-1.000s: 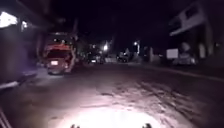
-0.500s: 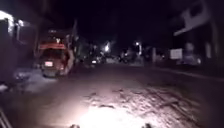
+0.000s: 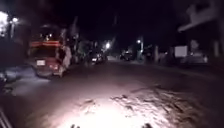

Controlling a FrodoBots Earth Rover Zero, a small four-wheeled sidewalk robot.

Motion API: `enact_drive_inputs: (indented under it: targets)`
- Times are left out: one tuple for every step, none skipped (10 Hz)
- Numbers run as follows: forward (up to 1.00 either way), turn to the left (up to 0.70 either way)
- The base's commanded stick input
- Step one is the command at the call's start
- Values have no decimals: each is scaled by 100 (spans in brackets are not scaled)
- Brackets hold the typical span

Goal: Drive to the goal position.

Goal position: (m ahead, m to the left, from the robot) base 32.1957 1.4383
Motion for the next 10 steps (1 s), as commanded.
enact_drive_inputs:
  targets:
    - [85, 0]
    - [85, 0]
    - [85, 0]
    - [85, 0]
    - [85, 0]
    - [85, 0]
    - [85, 0]
    - [85, 0]
    - [85, 0]
    - [85, 0]
